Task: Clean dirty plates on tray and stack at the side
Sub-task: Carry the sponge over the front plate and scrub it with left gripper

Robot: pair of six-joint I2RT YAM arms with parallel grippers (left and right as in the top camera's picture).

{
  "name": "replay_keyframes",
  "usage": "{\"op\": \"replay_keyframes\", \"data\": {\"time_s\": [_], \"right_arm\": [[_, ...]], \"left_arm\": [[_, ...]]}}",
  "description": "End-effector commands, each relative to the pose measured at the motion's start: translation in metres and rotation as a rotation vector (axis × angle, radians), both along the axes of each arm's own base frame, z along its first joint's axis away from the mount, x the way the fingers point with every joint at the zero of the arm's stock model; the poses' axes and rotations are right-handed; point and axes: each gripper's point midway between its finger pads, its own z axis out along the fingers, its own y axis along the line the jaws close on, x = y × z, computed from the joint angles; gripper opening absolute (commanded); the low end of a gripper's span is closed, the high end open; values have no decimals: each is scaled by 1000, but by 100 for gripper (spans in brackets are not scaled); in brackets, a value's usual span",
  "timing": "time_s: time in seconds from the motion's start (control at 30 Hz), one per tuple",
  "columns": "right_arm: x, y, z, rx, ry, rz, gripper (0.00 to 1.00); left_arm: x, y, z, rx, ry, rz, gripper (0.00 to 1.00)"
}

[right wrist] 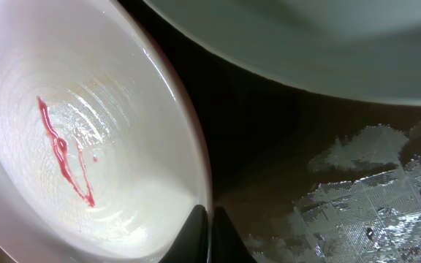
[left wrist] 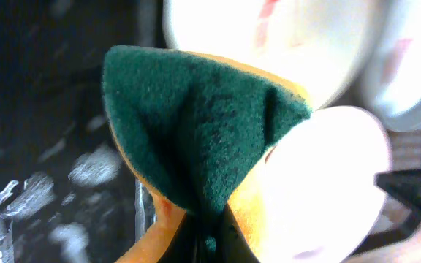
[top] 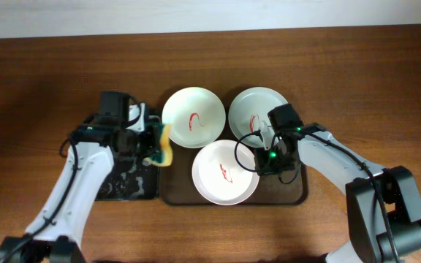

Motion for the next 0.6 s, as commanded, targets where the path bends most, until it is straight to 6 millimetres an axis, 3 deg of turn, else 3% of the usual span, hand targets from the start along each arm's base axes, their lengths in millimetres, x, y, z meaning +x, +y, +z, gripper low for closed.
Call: {"op": "replay_keyframes", "data": {"time_s": [0.0,0.07,0.23,0.27,0.33,0.43,0.5,0.57], "right_arm": [[1,4,1,2,-3,18,4],[1,4,1,2,-3,18,4],[0,3,1,0,2,18,4],[0,3,1,1,2,18,4],[-1,3,1,0,13,-4,4],[-1,3,1,0,14,-7,4],[-2,2,0,-2,21,-7,4],[-3,2,0,-3,25,-7,4]], "left_arm": [[-5,-55,22,-56,-90,-174,0],[-11,-102,16,-45,-94,-177,0],[-26,-174,-31,-106,50,-80,0],[-28,-179,-38,-109,73,-58,0],[-31,-180,-64,-50,127,88,0],[-39,-182,-93,30,145,112,0],[-40,-167,-115,149,131,145,0],[-43,-136,-122,298,117,187,0]]}}
